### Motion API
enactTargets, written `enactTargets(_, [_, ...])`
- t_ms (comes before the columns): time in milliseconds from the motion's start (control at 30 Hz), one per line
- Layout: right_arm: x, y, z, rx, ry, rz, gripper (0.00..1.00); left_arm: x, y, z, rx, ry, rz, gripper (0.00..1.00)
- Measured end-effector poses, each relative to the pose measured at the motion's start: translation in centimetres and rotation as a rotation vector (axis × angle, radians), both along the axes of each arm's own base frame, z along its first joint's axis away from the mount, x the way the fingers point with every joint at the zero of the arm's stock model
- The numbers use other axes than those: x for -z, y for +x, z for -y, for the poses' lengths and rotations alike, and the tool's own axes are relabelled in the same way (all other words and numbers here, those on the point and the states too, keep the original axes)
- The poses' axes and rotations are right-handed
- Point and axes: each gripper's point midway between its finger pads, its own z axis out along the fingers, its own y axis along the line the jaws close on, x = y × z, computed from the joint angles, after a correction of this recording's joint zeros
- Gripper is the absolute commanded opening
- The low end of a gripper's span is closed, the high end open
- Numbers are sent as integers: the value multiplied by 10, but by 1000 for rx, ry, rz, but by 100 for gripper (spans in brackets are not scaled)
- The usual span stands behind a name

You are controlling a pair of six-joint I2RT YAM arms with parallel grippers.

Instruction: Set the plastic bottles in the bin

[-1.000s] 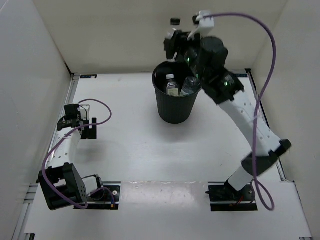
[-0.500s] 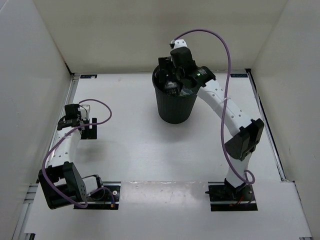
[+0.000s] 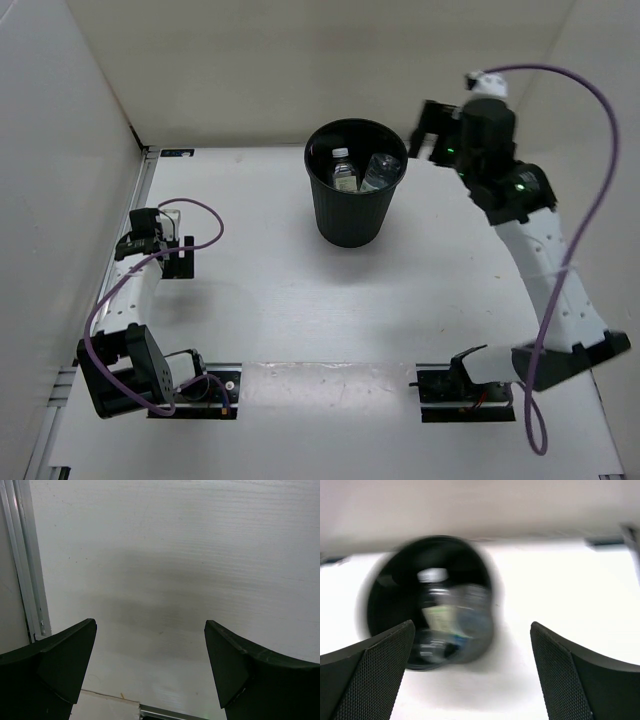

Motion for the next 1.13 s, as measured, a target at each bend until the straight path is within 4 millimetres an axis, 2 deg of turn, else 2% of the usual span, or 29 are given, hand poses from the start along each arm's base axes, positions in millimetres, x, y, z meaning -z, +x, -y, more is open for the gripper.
enactTargets(33, [8, -2, 27, 66, 13, -20, 99, 1, -1, 0, 0, -1, -3, 100])
enactTargets(100, [41, -8, 82, 203, 35, -99, 99, 3, -2, 1, -1, -4, -10, 100])
enactTargets(200, [113, -24, 135, 356, 45, -282, 99, 6, -3, 1, -5, -9, -20, 100])
enactTargets(267, [167, -41, 152, 416, 49, -433, 99, 8, -3, 1, -6, -12, -29, 100])
enactTargets(367, [225, -65, 163, 460, 56, -602, 99, 10, -3, 1, -6, -14, -34, 100])
enactTargets(467, [266, -89, 166, 487, 69, -724, 99, 10, -3, 2, -5, -14, -34, 100])
enactTargets(567, [297, -109, 166, 508, 74, -813, 99, 10, -3, 2, -5, -15, -33, 100])
enactTargets(700, [313, -121, 166, 521, 81, -862, 99, 10, -4, 2, -4, -15, -34, 100])
enactTargets(1133, [308, -112, 164, 509, 103, -819, 99, 11, -4, 2, -4, -16, -37, 100])
